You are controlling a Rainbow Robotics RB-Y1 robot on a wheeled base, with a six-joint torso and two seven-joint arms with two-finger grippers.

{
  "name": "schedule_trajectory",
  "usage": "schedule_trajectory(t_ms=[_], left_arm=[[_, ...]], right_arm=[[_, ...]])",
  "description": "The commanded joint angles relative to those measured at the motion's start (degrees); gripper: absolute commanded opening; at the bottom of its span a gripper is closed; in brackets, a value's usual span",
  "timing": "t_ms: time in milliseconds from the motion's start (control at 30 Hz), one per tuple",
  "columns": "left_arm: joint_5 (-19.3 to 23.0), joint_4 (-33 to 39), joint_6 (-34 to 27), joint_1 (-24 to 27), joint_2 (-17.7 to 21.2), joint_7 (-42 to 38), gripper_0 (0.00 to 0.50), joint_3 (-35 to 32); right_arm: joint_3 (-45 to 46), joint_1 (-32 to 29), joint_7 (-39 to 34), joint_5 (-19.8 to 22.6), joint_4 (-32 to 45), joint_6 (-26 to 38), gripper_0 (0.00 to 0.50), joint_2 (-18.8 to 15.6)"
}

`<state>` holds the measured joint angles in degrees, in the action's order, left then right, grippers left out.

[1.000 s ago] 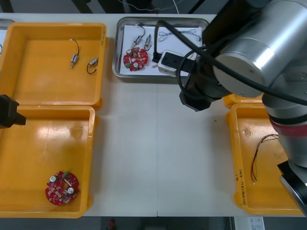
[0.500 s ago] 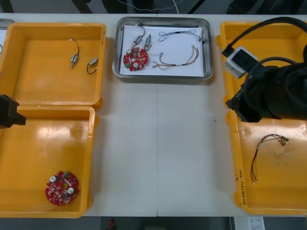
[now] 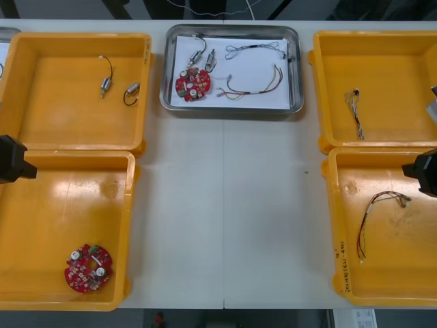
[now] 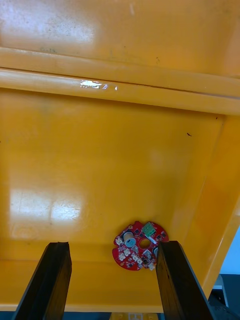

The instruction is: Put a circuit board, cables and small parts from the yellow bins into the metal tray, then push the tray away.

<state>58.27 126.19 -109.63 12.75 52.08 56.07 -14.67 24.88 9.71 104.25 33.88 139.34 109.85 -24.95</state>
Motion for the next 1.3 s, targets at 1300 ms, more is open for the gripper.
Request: schedule_trajectory(t_ms=[1300], left_arm=[[0.4, 1.6, -0.4, -0.9, 2.5, 3.9, 0.5, -1.8]], right_arm=[[-0.7, 8.0, -12.8, -2.6, -22.5, 0.2, 0.5, -8.9]])
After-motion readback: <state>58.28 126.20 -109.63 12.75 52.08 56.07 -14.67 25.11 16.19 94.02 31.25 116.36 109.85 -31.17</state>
